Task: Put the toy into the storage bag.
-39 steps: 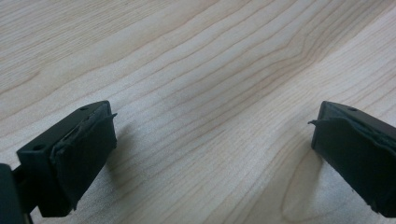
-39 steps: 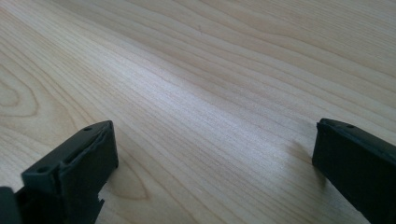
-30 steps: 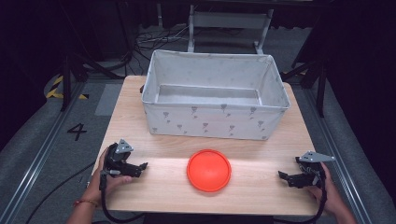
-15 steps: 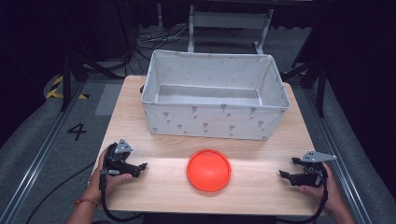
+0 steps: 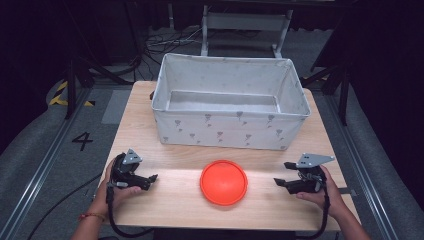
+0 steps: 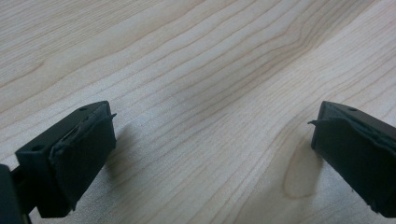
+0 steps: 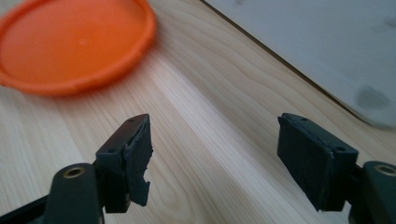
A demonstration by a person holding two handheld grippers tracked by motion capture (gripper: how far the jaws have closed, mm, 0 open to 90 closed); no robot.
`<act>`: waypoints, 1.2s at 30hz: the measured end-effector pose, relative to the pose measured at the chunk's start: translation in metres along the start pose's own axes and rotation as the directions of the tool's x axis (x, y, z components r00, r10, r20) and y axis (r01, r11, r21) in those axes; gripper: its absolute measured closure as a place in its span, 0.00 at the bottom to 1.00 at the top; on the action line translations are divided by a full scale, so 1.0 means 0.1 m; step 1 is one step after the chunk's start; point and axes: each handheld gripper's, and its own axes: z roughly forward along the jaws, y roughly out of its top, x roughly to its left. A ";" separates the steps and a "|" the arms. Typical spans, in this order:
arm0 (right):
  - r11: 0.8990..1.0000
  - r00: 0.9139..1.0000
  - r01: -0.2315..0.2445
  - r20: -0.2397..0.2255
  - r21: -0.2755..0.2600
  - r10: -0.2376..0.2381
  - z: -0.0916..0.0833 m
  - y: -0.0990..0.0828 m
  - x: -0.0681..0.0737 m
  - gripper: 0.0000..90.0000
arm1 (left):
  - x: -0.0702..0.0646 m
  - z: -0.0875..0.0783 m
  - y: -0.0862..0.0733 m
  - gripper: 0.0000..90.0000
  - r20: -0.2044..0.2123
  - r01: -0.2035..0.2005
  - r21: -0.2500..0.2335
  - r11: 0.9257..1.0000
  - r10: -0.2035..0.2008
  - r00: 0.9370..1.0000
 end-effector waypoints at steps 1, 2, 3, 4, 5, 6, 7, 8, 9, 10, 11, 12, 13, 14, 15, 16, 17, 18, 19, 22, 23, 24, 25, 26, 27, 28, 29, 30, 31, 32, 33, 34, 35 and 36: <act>1.000 1.000 0.000 0.000 0.000 0.000 0.00 0.00 0.00 0.30 | 0.00 0.00 0.00 0.00 0.000 0.000 0.000 1.000 0.000 1.000; 1.000 1.000 -0.003 -0.030 -0.009 0.002 0.05 0.07 0.03 0.30 | 0.00 0.00 0.00 0.00 0.000 0.001 0.000 1.000 -0.001 1.000; 1.000 0.999 -0.004 -0.049 -0.012 0.003 0.09 0.12 0.06 0.30 | 0.00 0.00 0.00 0.00 -0.003 0.003 0.000 1.000 -0.003 1.000; 1.000 0.998 0.009 -0.062 -0.012 -0.010 0.16 0.18 0.09 0.31 | 0.00 0.00 0.00 0.00 -0.003 0.003 -0.001 1.000 -0.003 1.000; 1.000 0.998 0.026 -0.064 -0.006 -0.026 0.21 0.23 0.13 0.31 | 0.00 0.00 0.00 0.00 -0.004 0.003 0.000 1.000 -0.003 1.000; 0.999 0.997 0.036 -0.071 -0.001 -0.036 0.26 0.28 0.16 0.31 | 0.00 0.00 0.00 0.00 -0.006 0.000 -0.002 1.000 0.000 1.000; 0.999 0.996 0.038 -0.085 -0.002 -0.038 0.30 0.32 0.18 0.32 | 0.00 0.00 0.00 0.00 -0.004 0.003 -0.001 1.000 -0.003 1.000; 0.999 0.994 0.044 -0.103 -0.005 -0.044 0.37 0.37 0.21 0.32 | 0.00 0.00 0.00 0.00 -0.003 0.003 -0.001 1.000 -0.003 1.000; 0.998 0.993 0.056 -0.105 0.001 -0.056 0.42 0.41 0.25 0.32 | 0.00 0.00 0.00 0.00 -0.003 0.003 -0.001 1.000 -0.003 1.000; 0.997 0.992 0.074 -0.105 0.008 -0.073 0.48 0.44 0.27 0.32 | 0.00 0.00 0.00 0.00 -0.003 0.003 -0.001 1.000 -0.003 1.000; 0.996 0.991 0.087 -0.106 0.015 -0.085 0.54 0.47 0.31 0.32 | 0.00 0.00 0.00 0.00 -0.003 0.003 -0.001 1.000 -0.003 1.000; 0.996 0.989 0.083 -0.124 0.015 -0.080 0.60 0.49 0.32 0.32 | 0.00 0.00 0.00 0.00 -0.002 0.004 -0.001 1.000 -0.004 1.000; 0.997 0.987 0.080 -0.139 0.020 -0.076 0.64 0.51 0.35 0.31 | 0.00 0.00 0.00 0.00 -0.003 0.003 -0.001 1.000 -0.003 1.000; 0.996 0.985 0.088 -0.149 0.023 -0.084 0.69 0.52 0.37 0.31 | 0.00 0.00 0.00 0.00 -0.003 0.003 -0.001 1.000 -0.003 1.000; 0.995 0.984 0.097 -0.150 0.035 -0.091 0.74 0.53 0.40 0.31 | 0.00 0.00 0.00 0.00 -0.003 0.003 0.000 1.000 -0.003 1.000; 0.995 0.984 0.094 -0.155 0.037 -0.087 0.78 0.54 0.42 0.31 | 0.00 0.00 0.00 0.00 -0.002 0.003 -0.001 1.000 -0.003 1.000; 0.995 0.983 0.087 -0.163 0.042 -0.079 0.80 0.55 0.43 0.31 | 0.00 0.00 0.00 0.00 -0.002 0.003 -0.001 1.000 -0.003 1.000; 0.995 0.984 0.091 -0.159 0.046 -0.082 0.84 0.55 0.44 0.31 | 0.00 0.00 0.00 0.00 -0.002 0.003 -0.001 1.000 -0.003 1.000; 0.994 0.985 0.097 -0.147 0.048 -0.089 0.87 0.56 0.45 0.31 | 0.00 0.00 0.00 0.00 -0.003 0.003 -0.001 1.000 -0.003 1.000; 0.994 0.986 0.089 -0.144 0.062 -0.080 0.93 0.54 0.43 0.31 | 0.00 0.00 0.00 0.00 -0.002 0.003 -0.001 1.000 -0.003 1.000; 0.995 0.987 0.075 -0.146 0.068 -0.065 0.94 0.52 0.41 0.31 | 0.00 0.00 0.00 0.00 -0.002 0.003 -0.001 1.000 -0.003 1.000; 0.995 0.986 0.064 -0.156 0.074 -0.051 0.96 0.51 0.39 0.31 | 0.00 0.00 0.00 0.00 -0.002 0.003 -0.001 1.000 -0.003 1.000; 0.995 0.986 0.055 -0.162 0.080 -0.042 0.97 0.50 0.38 0.31 | 0.00 0.00 0.00 0.00 -0.002 0.003 -0.001 1.000 -0.003 1.000; 0.995 0.986 0.053 -0.164 0.081 -0.039 0.98 0.49 0.38 0.31 | 0.00 0.00 0.00 0.00 -0.002 0.003 -0.001 1.000 -0.003 1.000; 0.995 0.985 0.057 -0.166 0.084 -0.042 0.99 0.48 0.38 0.30 | 0.00 0.00 0.00 0.00 -0.005 0.000 -0.002 1.000 0.000 1.000; 0.995 0.985 0.064 -0.163 0.078 -0.051 1.00 0.48 0.40 0.30 | 0.00 0.00 0.00 0.00 -0.003 0.003 -0.001 1.000 -0.003 1.000; 0.995 0.985 0.071 -0.162 0.075 -0.058 1.00 0.48 0.40 0.30 | 0.00 0.00 0.00 0.00 -0.002 0.004 -0.001 1.000 -0.004 1.000; 0.995 0.985 0.065 -0.163 0.076 -0.052 1.01 0.48 0.42 0.30 | 0.00 0.00 0.00 0.00 -0.002 0.003 -0.001 1.000 -0.003 1.000; 0.995 0.985 0.075 -0.162 0.072 -0.063 1.01 0.48 0.43 0.30 | 0.00 0.00 0.00 0.00 -0.005 0.000 -0.002 1.000 0.000 1.000; 0.994 0.985 0.082 -0.157 0.072 -0.070 1.02 0.48 0.44 0.29 | 0.00 0.00 0.00 0.00 -0.004 0.000 -0.002 1.000 0.000 1.000; 0.994 0.985 0.087 -0.155 0.072 -0.075 1.03 0.49 0.44 0.29 | 0.00 0.00 0.00 0.00 -0.002 0.004 -0.001 1.000 -0.004 1.000; 0.994 0.985 0.086 -0.154 0.071 -0.075 1.03 0.49 0.45 0.29 | 0.00 0.00 0.00 0.00 -0.004 0.001 -0.002 1.000 -0.001 1.000; 0.994 0.985 0.085 -0.154 0.068 -0.074 1.04 0.49 0.45 0.29 | 0.00 0.00 0.00 0.00 -0.002 0.004 -0.001 1.000 -0.004 1.000; 0.994 0.985 0.086 -0.158 0.066 -0.074 1.05 0.50 0.46 0.29 | 0.00 0.00 0.00 0.00 -0.002 0.003 -0.001 1.000 -0.003 1.000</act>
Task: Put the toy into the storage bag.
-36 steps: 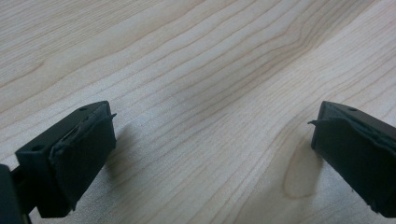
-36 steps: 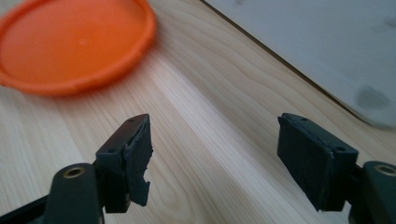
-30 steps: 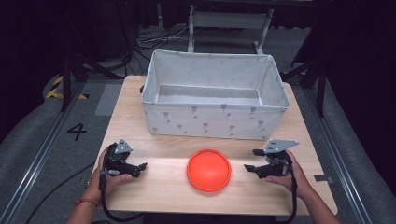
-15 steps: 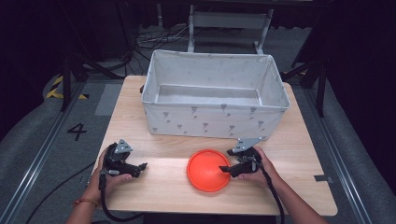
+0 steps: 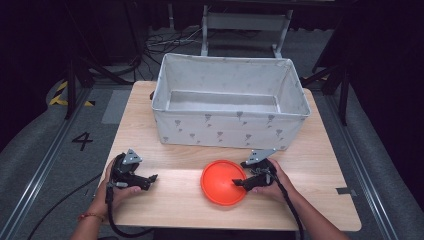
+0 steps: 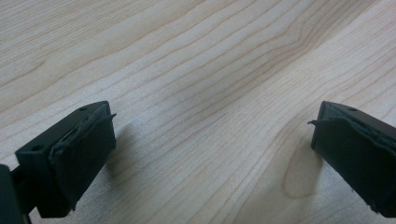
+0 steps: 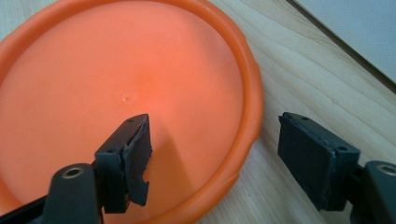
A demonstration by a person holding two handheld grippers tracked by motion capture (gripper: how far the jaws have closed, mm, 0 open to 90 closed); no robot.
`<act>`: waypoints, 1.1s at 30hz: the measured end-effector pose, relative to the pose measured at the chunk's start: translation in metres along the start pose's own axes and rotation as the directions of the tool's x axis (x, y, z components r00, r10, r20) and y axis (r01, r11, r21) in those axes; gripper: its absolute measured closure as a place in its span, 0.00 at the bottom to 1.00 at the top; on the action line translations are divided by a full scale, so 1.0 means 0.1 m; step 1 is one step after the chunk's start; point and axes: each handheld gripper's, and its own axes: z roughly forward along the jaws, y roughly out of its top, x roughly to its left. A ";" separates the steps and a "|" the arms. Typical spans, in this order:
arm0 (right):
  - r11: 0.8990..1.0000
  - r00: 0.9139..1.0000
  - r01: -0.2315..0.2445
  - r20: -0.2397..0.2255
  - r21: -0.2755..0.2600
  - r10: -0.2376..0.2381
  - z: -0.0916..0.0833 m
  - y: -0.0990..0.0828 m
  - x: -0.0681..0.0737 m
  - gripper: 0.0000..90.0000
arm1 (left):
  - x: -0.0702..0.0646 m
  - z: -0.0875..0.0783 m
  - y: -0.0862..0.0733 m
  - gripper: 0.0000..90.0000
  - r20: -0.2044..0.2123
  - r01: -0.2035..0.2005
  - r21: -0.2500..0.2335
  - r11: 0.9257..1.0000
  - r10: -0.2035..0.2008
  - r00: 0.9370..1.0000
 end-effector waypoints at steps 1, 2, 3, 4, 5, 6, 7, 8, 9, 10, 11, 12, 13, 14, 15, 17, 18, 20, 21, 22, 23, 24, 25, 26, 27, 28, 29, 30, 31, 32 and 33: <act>1.000 1.000 0.000 0.000 0.002 0.000 0.00 0.00 0.00 0.30 | 0.00 0.00 0.00 0.00 0.000 0.000 0.000 1.000 0.000 1.000; 1.000 1.000 0.004 -0.001 0.004 -0.004 0.01 0.01 0.00 0.32 | 0.00 0.00 0.00 0.00 0.000 0.000 0.000 1.000 0.000 1.000; 1.000 1.000 0.007 -0.004 0.005 -0.007 0.01 0.02 0.00 0.36 | 0.00 0.00 0.00 0.00 0.000 0.000 0.000 1.000 0.000 1.000; 1.000 1.000 0.007 -0.004 0.005 -0.007 0.01 0.02 0.00 0.36 | 0.00 0.00 0.00 0.00 0.000 0.000 0.000 1.000 0.000 1.000; 1.000 1.000 0.007 -0.005 0.009 -0.007 0.02 0.05 0.00 0.41 | 0.00 0.00 0.00 0.00 -0.002 -0.003 -0.001 1.000 0.003 1.000; 1.000 1.000 0.002 -0.005 0.017 -0.002 0.03 0.08 0.00 0.44 | 0.00 0.00 0.00 0.00 0.000 0.000 0.000 1.000 0.000 1.000; 1.000 1.000 -0.001 -0.004 0.022 0.001 0.04 0.10 0.00 0.47 | 0.00 0.00 0.00 0.00 -0.001 0.000 0.000 1.000 0.000 1.000; 1.000 1.000 -0.007 -0.005 0.023 0.008 0.05 0.11 -0.01 0.50 | 0.00 0.00 0.00 0.00 -0.003 -0.003 -0.001 1.000 0.003 1.000; 1.000 1.000 -0.021 -0.002 0.020 0.021 0.06 0.12 -0.02 0.54 | 0.00 0.00 0.00 0.00 -0.001 0.000 0.000 1.000 0.000 1.000; 0.999 0.999 -0.041 0.000 0.016 0.041 0.06 0.14 -0.03 0.59 | 0.00 0.00 0.00 0.00 -0.003 -0.003 -0.002 1.000 0.003 1.000; 0.998 0.998 -0.060 -0.006 0.011 0.060 0.07 0.15 -0.05 0.63 | 0.00 0.00 0.00 0.00 -0.003 -0.003 -0.001 1.000 0.003 1.000; 0.997 0.996 -0.083 -0.012 0.012 0.083 0.07 0.16 -0.07 0.67 | 0.00 0.00 0.00 0.00 -0.001 -0.001 0.000 1.000 0.001 1.000; 0.995 0.994 -0.103 -0.018 0.017 0.103 0.08 0.17 -0.09 0.70 | 0.00 0.00 0.00 0.00 -0.001 0.000 0.000 1.000 0.000 1.000; 0.995 0.994 -0.103 -0.018 0.017 0.103 0.08 0.17 -0.09 0.70 | 0.00 0.00 0.00 0.00 -0.001 0.000 0.000 1.000 0.000 1.000; 0.993 0.993 -0.115 -0.022 0.024 0.115 0.08 0.19 -0.11 0.72 | 0.00 0.00 0.00 0.00 -0.003 -0.003 -0.001 1.000 0.003 1.000; 0.992 0.992 -0.120 -0.024 0.029 0.121 0.09 0.20 -0.12 0.73 | 0.00 0.00 0.00 0.00 -0.004 -0.001 -0.001 1.000 0.001 1.000; 0.991 0.991 -0.129 -0.025 0.028 0.130 0.09 0.23 -0.13 0.77 | 0.00 0.00 0.00 0.00 -0.002 0.003 0.001 1.000 -0.003 1.000; 0.991 0.991 -0.132 -0.024 0.014 0.132 0.06 0.24 -0.13 0.81 | 0.00 0.00 0.00 0.00 -0.003 0.003 0.001 1.000 -0.003 1.000; 0.992 0.992 -0.126 -0.024 0.009 0.127 0.05 0.25 -0.13 0.82 | 0.00 0.00 0.00 0.00 -0.004 0.001 0.000 1.000 -0.001 1.000; 0.992 0.992 -0.124 -0.025 0.007 0.124 0.04 0.26 -0.13 0.84 | 0.00 0.00 0.00 0.00 -0.003 0.001 0.000 1.000 -0.001 1.000; 0.993 0.993 -0.119 -0.025 -0.002 0.119 0.02 0.26 -0.13 0.85 | 0.00 0.00 0.00 0.00 -0.004 0.002 -0.001 1.000 -0.002 1.000; 0.993 0.993 -0.116 -0.024 -0.008 0.116 0.00 0.27 -0.12 0.86 | 0.00 0.00 0.00 0.00 -0.002 0.001 -0.001 1.000 -0.001 1.000; 0.994 0.994 -0.103 -0.025 -0.024 0.102 -0.03 0.29 -0.11 0.88 | 0.00 0.00 0.00 0.00 -0.002 0.001 0.000 1.000 -0.001 1.000; 0.994 0.994 -0.103 -0.025 -0.024 0.102 -0.03 0.29 -0.11 0.88 | 0.00 0.00 0.00 0.00 -0.003 0.001 0.000 1.000 -0.001 1.000; 0.995 0.995 -0.098 -0.028 -0.036 0.097 -0.06 0.30 -0.10 0.89 | 0.00 0.00 0.00 0.00 -0.002 0.001 0.000 1.000 -0.001 1.000; 0.995 0.996 -0.090 -0.031 -0.046 0.088 -0.09 0.32 -0.09 0.90 | 0.00 0.00 0.00 0.00 -0.003 0.001 -0.001 1.000 -0.001 1.000; 0.995 0.996 -0.079 -0.034 -0.055 0.077 -0.14 0.34 -0.07 0.91 | 0.00 0.00 0.00 0.00 -0.003 0.001 0.000 1.000 -0.001 1.000; 0.995 0.997 -0.067 -0.040 -0.068 0.064 -0.17 0.35 -0.06 0.92 | 0.00 0.00 0.00 0.00 -0.003 0.001 0.000 1.000 -0.001 1.000; 0.996 0.998 -0.057 -0.042 -0.074 0.054 -0.21 0.37 -0.04 0.92 | 0.00 0.00 0.00 0.00 -0.003 0.001 0.000 1.000 -0.001 1.000; 0.997 0.999 -0.035 -0.037 -0.072 0.032 -0.25 0.40 -0.01 0.92 | 0.00 0.00 0.00 0.00 -0.002 0.002 0.000 1.000 -0.002 1.000; 0.997 0.999 -0.016 -0.031 -0.073 0.014 -0.27 0.42 0.01 0.92 | 0.00 0.00 0.00 0.00 -0.003 0.001 0.000 1.000 -0.001 1.000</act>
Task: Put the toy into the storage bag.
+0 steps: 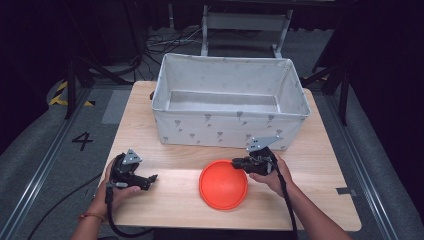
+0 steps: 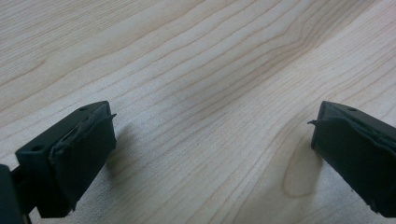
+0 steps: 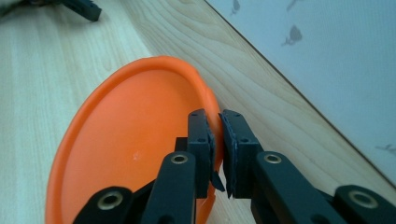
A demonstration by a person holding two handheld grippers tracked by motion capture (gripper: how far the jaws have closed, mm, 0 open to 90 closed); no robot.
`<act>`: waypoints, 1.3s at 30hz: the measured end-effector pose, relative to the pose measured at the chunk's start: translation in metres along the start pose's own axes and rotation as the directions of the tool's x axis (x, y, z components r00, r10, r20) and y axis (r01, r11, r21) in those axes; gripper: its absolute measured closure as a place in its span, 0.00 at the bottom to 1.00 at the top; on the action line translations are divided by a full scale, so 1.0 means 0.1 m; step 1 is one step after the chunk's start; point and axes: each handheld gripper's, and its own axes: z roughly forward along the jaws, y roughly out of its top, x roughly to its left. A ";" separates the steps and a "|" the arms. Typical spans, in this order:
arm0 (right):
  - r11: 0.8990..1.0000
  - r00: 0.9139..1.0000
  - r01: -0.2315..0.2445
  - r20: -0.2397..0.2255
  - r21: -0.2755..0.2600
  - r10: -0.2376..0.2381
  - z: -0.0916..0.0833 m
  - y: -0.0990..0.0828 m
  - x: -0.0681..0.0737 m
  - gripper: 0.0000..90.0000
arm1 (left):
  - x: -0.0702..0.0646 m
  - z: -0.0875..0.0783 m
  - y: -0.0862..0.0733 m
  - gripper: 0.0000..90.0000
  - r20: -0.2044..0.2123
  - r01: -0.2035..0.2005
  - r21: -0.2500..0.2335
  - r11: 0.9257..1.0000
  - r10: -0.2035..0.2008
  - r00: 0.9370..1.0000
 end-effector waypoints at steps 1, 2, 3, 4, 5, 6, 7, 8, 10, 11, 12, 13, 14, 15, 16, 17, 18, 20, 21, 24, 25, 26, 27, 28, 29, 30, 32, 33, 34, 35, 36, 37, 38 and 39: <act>1.000 1.000 0.016 0.004 0.001 -0.016 -0.02 0.02 0.02 0.92 | 0.00 0.00 0.00 0.00 0.001 0.000 0.000 1.000 0.000 1.000; 0.999 0.999 0.037 0.002 0.002 -0.037 -0.05 0.04 0.05 0.92 | 0.00 0.00 0.00 0.00 0.000 0.000 0.000 1.000 0.000 1.000; 0.999 0.998 0.054 0.008 0.008 -0.054 -0.07 0.06 0.08 0.92 | 0.00 0.00 0.00 0.00 0.000 0.000 0.000 1.000 0.000 1.000; 0.998 0.998 0.067 0.015 0.009 -0.067 -0.09 0.07 0.10 0.92 | 0.00 0.00 0.00 0.00 0.000 0.000 0.000 1.000 0.000 1.000; 0.996 0.996 0.086 0.019 0.008 -0.087 -0.13 0.10 0.13 0.92 | 0.00 0.00 0.00 0.00 0.000 0.000 0.000 1.000 0.000 1.000; 0.996 0.996 0.086 0.019 0.008 -0.087 -0.13 0.10 0.13 0.92 | 0.00 0.00 0.00 0.00 0.000 0.000 0.000 1.000 0.000 1.000; 0.995 0.995 0.100 0.023 0.007 -0.100 -0.16 0.12 0.14 0.92 | 0.00 0.00 0.00 0.00 0.000 0.000 0.000 1.000 0.000 1.000; 0.993 0.993 0.118 0.027 0.005 -0.118 -0.20 0.14 0.16 0.92 | 0.00 0.00 0.00 0.00 0.002 0.000 0.000 1.000 0.000 1.000; 0.991 0.990 0.134 0.035 0.007 -0.135 -0.26 0.17 0.18 0.92 | 0.00 0.00 0.00 0.00 0.001 0.000 -0.001 1.000 0.000 1.000; 0.990 0.989 0.144 0.038 0.007 -0.144 -0.29 0.18 0.19 0.92 | 0.00 0.00 0.00 0.00 0.001 0.000 0.000 1.000 0.000 1.000; 0.989 0.988 0.150 0.041 0.006 -0.150 -0.32 0.19 0.19 0.92 | 0.00 0.00 0.00 0.00 0.001 0.000 -0.001 1.000 0.000 1.000; 0.988 0.986 0.157 0.047 0.009 -0.157 -0.35 0.21 0.20 0.92 | 0.00 0.00 0.00 0.00 0.001 0.000 0.000 1.000 0.000 1.000; 0.986 0.984 0.168 0.052 0.008 -0.168 -0.40 0.23 0.21 0.92 | 0.00 0.00 0.00 0.00 0.002 -0.001 -0.001 1.000 0.001 1.000; 0.986 0.984 0.168 0.052 0.008 -0.168 -0.40 0.23 0.21 0.92 | 0.00 0.00 0.00 0.00 0.002 -0.001 -0.001 1.000 0.001 1.000; 0.985 0.983 0.174 0.059 0.007 -0.174 -0.43 0.24 0.22 0.92 | 0.00 0.00 0.00 0.00 0.001 0.000 0.000 1.000 0.000 1.000; 0.982 0.980 0.189 0.062 0.002 -0.188 -0.50 0.25 0.23 0.92 | 0.00 0.00 0.00 0.00 0.002 0.000 0.000 1.000 0.000 1.000; 0.981 0.979 0.194 0.065 0.004 -0.194 -0.53 0.26 0.24 0.92 | 0.00 0.00 0.00 0.00 0.003 -0.001 0.000 1.000 0.001 1.000; 0.980 0.977 0.201 0.064 0.006 -0.201 -0.58 0.27 0.24 0.92 | 0.00 0.00 0.00 0.00 0.003 -0.002 0.000 1.000 0.002 1.000; 0.978 0.975 0.208 0.072 0.008 -0.208 -0.62 0.28 0.25 0.92 | 0.00 0.00 0.00 0.00 0.002 -0.004 -0.002 1.000 0.004 1.000; 0.975 0.971 0.222 0.084 0.009 -0.222 -0.71 0.30 0.27 0.92 | 0.00 0.00 0.00 0.00 0.003 -0.002 0.000 1.000 0.002 1.000; 0.973 0.969 0.231 0.090 0.009 -0.231 -0.75 0.31 0.28 0.92 | 0.00 0.00 0.00 0.00 0.003 -0.002 0.000 1.000 0.002 1.000; 0.972 0.968 0.234 0.093 0.008 -0.233 -0.79 0.31 0.29 0.92 | 0.00 0.00 0.00 0.00 0.003 -0.002 0.000 1.000 0.002 1.000; 0.971 0.966 0.238 0.097 0.010 -0.238 -0.82 0.32 0.30 0.92 | 0.00 0.00 0.00 0.00 0.003 -0.002 0.000 1.000 0.002 1.000; 0.970 0.965 0.244 0.099 0.008 -0.244 -0.86 0.32 0.30 0.92 | 0.00 0.00 0.00 0.00 0.003 -0.002 0.000 1.000 0.002 1.000; 0.970 0.965 0.244 0.099 0.008 -0.244 -0.86 0.32 0.30 0.92 | 0.00 0.00 0.00 0.00 0.003 -0.002 0.000 1.000 0.002 1.000; 0.969 0.964 0.247 0.101 0.006 -0.246 -0.90 0.33 0.31 0.92 | 0.00 0.00 0.00 0.00 0.003 -0.002 0.000 1.000 0.002 1.000; 0.967 0.960 0.256 0.115 0.006 -0.255 -1.00 0.34 0.32 0.92 | 0.00 0.00 0.00 0.00 0.003 -0.001 0.000 1.000 0.001 1.000; 0.967 0.959 0.256 0.120 0.007 -0.255 -1.04 0.34 0.32 0.92 | 0.00 0.00 0.00 0.00 0.003 -0.002 0.000 1.000 0.002 1.000; 0.967 0.959 0.255 0.123 0.003 -0.254 -1.07 0.33 0.32 0.92 | 0.00 0.00 0.00 0.00 0.003 -0.002 0.000 1.000 0.002 1.000; 0.966 0.958 0.258 0.128 0.003 -0.256 -1.11 0.33 0.31 0.92 | 0.00 0.00 0.00 0.00 0.003 -0.002 0.000 1.000 0.002 1.000; 0.966 0.958 0.258 0.132 0.002 -0.256 -1.16 0.33 0.32 0.92 | 0.00 0.00 0.00 0.00 0.003 -0.002 0.000 1.000 0.002 1.000; 0.966 0.957 0.259 0.138 0.000 -0.256 -1.20 0.33 0.32 0.92 | 0.00 0.00 0.00 0.00 0.003 -0.002 0.000 1.000 0.002 1.000; 0.966 0.956 0.260 0.144 0.001 -0.257 -1.25 0.32 0.32 0.92 | 0.00 0.00 0.00 0.00 0.002 -0.002 0.000 1.000 0.002 1.000; 0.965 0.955 0.261 0.146 0.002 -0.258 -1.28 0.32 0.32 0.92 | 0.00 0.00 0.00 0.00 0.002 -0.002 0.000 1.000 0.002 1.000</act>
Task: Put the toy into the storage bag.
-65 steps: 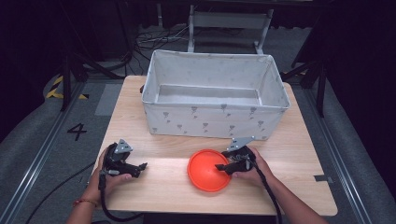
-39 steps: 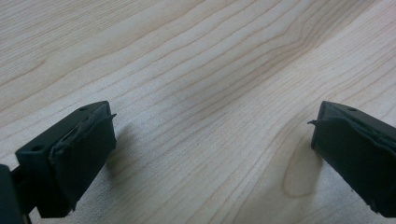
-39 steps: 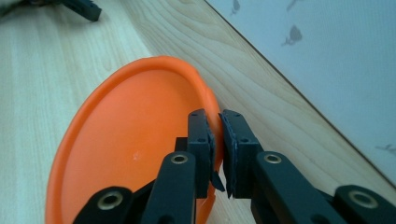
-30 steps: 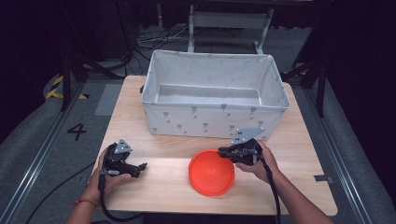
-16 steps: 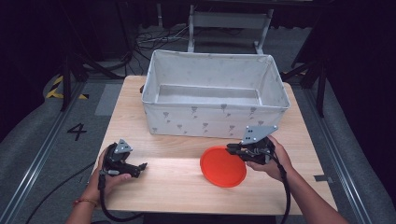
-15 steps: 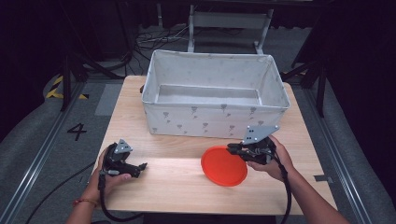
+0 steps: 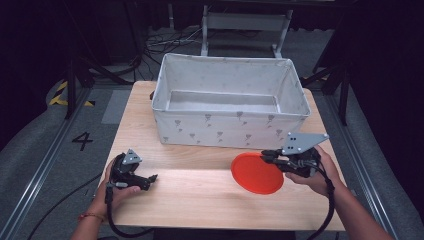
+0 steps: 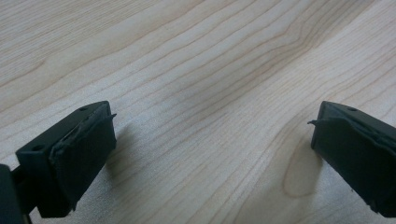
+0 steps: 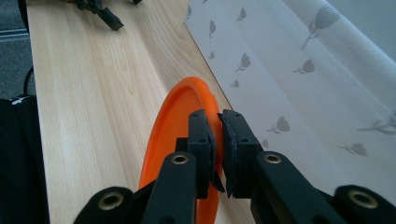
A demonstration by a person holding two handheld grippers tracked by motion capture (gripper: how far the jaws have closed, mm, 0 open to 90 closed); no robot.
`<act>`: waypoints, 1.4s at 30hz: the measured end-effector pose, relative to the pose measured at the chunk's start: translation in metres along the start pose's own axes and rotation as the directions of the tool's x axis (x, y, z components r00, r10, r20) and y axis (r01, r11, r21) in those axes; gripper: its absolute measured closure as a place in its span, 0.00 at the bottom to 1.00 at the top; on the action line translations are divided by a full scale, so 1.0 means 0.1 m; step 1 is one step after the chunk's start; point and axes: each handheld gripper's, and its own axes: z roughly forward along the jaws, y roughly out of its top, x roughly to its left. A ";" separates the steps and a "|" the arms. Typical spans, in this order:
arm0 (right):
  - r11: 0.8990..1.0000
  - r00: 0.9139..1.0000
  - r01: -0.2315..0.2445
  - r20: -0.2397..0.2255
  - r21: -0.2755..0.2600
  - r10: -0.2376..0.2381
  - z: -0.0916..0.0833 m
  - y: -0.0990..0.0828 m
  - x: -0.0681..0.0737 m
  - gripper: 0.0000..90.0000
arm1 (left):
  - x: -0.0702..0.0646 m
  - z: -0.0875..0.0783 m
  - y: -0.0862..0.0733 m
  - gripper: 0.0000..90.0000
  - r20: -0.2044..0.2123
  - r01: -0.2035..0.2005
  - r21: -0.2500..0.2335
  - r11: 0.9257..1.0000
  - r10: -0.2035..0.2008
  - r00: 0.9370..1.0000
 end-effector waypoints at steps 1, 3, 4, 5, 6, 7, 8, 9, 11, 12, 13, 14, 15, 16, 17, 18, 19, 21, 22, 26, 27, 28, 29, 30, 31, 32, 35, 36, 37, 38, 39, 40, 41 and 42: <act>1.000 1.000 0.002 0.002 0.001 -0.002 -0.04 0.00 -0.01 0.92 | 0.00 0.00 0.00 0.00 -0.001 -0.002 -0.002 1.000 0.002 1.000; 1.000 1.000 0.005 0.019 0.012 -0.006 -0.13 -0.01 -0.02 0.92 | 0.00 0.00 0.00 0.00 0.000 -0.002 -0.001 1.000 0.002 1.000; 1.000 1.000 0.005 0.019 0.012 -0.006 -0.13 -0.01 -0.02 0.92 | 0.00 0.00 0.00 0.00 0.000 -0.002 -0.001 1.000 0.002 1.000; 1.000 1.000 0.005 0.025 0.017 -0.006 -0.16 -0.01 -0.03 0.92 | 0.00 0.00 0.00 0.00 0.000 -0.003 -0.001 1.000 0.003 1.000; 1.000 1.000 0.003 0.030 0.021 -0.004 -0.21 -0.02 -0.05 0.92 | 0.00 0.00 0.00 0.01 0.000 -0.003 -0.001 1.000 0.003 1.000; 1.000 1.000 0.003 0.030 0.021 -0.003 -0.24 -0.02 -0.05 0.92 | 0.00 0.00 0.00 0.01 0.000 -0.003 -0.001 1.000 0.003 1.000; 1.000 0.999 0.006 0.034 0.023 -0.006 -0.28 -0.02 -0.06 0.92 | 0.00 0.00 0.00 0.01 0.000 -0.002 -0.001 1.000 0.002 1.000; 1.000 0.999 0.005 0.035 0.023 -0.005 -0.32 -0.02 -0.08 0.92 | 0.00 0.00 0.00 0.01 0.000 -0.002 -0.001 1.000 0.002 1.000; 1.000 0.999 0.016 0.033 0.020 -0.017 -0.38 -0.03 -0.10 0.92 | 0.00 0.00 0.00 0.01 0.000 -0.003 -0.001 1.000 0.003 1.000; 1.000 0.999 0.018 0.034 0.018 -0.018 -0.40 -0.03 -0.11 0.92 | 0.00 0.00 0.00 0.01 0.000 -0.002 -0.002 1.000 0.002 1.000; 1.000 0.999 0.018 0.034 0.018 -0.018 -0.40 -0.03 -0.11 0.92 | 0.00 0.00 0.00 0.01 0.000 -0.002 -0.002 1.000 0.002 1.000; 1.000 0.999 0.018 0.031 0.008 -0.018 -0.47 -0.03 -0.15 0.92 | 0.00 0.00 0.00 0.01 0.000 -0.003 -0.001 1.000 0.003 1.000; 1.000 0.999 0.018 0.031 0.008 -0.018 -0.47 -0.03 -0.15 0.92 | 0.00 0.00 0.00 0.01 0.000 -0.003 -0.001 1.000 0.003 1.000; 1.000 0.999 0.014 0.030 0.003 -0.014 -0.49 -0.03 -0.17 0.92 | 0.00 0.00 0.00 0.01 0.000 -0.001 -0.002 1.000 0.001 1.000; 1.000 0.999 0.016 0.027 0.006 -0.016 -0.52 -0.01 -0.19 0.92 | 0.00 0.00 0.00 0.01 0.000 0.000 -0.002 1.000 0.000 1.000; 1.000 0.999 0.018 0.031 0.006 -0.018 -0.54 0.00 -0.20 0.92 | 0.00 0.00 0.00 0.01 0.000 0.000 -0.003 1.000 0.000 1.000; 1.000 0.999 0.023 0.035 0.007 -0.024 -0.55 0.02 -0.21 0.92 | 0.00 0.00 0.00 0.01 0.000 0.000 -0.002 1.000 0.000 1.000; 1.000 0.999 0.021 0.036 0.005 -0.021 -0.60 0.06 -0.24 0.92 | 0.00 0.00 0.00 0.01 0.000 0.000 -0.002 1.000 0.000 1.000; 1.000 0.999 0.025 0.038 0.006 -0.025 -0.62 0.09 -0.25 0.92 | 0.00 0.00 0.00 0.01 0.000 0.000 -0.002 1.000 0.000 1.000; 0.999 0.998 0.035 0.049 0.001 -0.035 -0.72 0.20 -0.30 0.92 | 0.00 0.00 0.00 0.01 0.000 0.000 -0.002 1.000 0.000 1.000; 0.999 0.998 0.038 0.052 -0.001 -0.038 -0.74 0.23 -0.31 0.92 | 0.00 0.00 0.00 0.01 0.000 0.000 -0.003 1.000 0.000 1.000; 0.999 0.997 0.042 0.057 -0.003 -0.042 -0.77 0.26 -0.32 0.92 | 0.00 0.00 0.00 0.01 0.000 0.000 -0.003 1.000 0.000 1.000; 0.999 0.997 0.045 0.065 -0.007 -0.045 -0.80 0.29 -0.32 0.92 | 0.00 0.00 0.00 0.01 0.000 0.000 -0.003 1.000 0.000 1.000; 0.999 0.996 0.050 0.072 -0.008 -0.049 -0.82 0.32 -0.33 0.92 | 0.00 0.00 0.00 0.01 0.000 0.000 -0.002 1.000 0.000 1.000; 0.998 0.996 0.055 0.075 -0.008 -0.055 -0.84 0.34 -0.34 0.92 | 0.00 0.00 0.00 0.01 0.000 0.000 -0.003 1.000 0.000 1.000; 0.998 0.995 0.059 0.079 -0.009 -0.058 -0.87 0.37 -0.34 0.92 | 0.00 0.00 0.00 0.01 0.000 0.000 -0.002 1.000 0.000 1.000; 0.998 0.995 0.061 0.081 -0.011 -0.060 -0.89 0.40 -0.35 0.92 | 0.00 0.00 0.00 0.01 0.000 0.000 -0.003 1.000 0.000 1.000; 0.998 0.995 0.061 0.085 -0.019 -0.059 -0.95 0.47 -0.39 0.92 | 0.00 0.00 0.00 0.01 0.000 0.000 -0.003 1.000 0.000 1.000; 0.998 0.994 0.061 0.093 -0.020 -0.059 -0.97 0.50 -0.41 0.92 | 0.00 0.00 0.00 0.01 0.000 0.000 -0.003 1.000 0.000 1.000; 0.998 0.993 0.066 0.097 -0.020 -0.064 -0.98 0.53 -0.42 0.92 | 0.00 0.00 0.00 0.01 0.000 0.000 -0.003 1.000 0.000 1.000; 0.997 0.992 0.070 0.102 -0.018 -0.068 -0.99 0.55 -0.43 0.92 | 0.00 0.00 0.00 0.01 0.000 0.000 -0.003 1.000 0.000 1.000; 0.997 0.992 0.071 0.102 -0.016 -0.069 -1.00 0.56 -0.45 0.92 | 0.00 0.00 0.00 0.01 0.000 0.000 -0.003 1.000 0.000 1.000; 0.997 0.993 0.070 0.101 -0.018 -0.068 -1.01 0.59 -0.47 0.92 | 0.00 0.00 0.00 0.01 0.000 -0.001 -0.002 1.000 0.001 1.000; 0.997 0.993 0.069 0.098 -0.018 -0.066 -1.02 0.60 -0.49 0.92 | 0.00 0.00 0.00 0.01 0.000 0.000 -0.003 1.000 0.000 1.000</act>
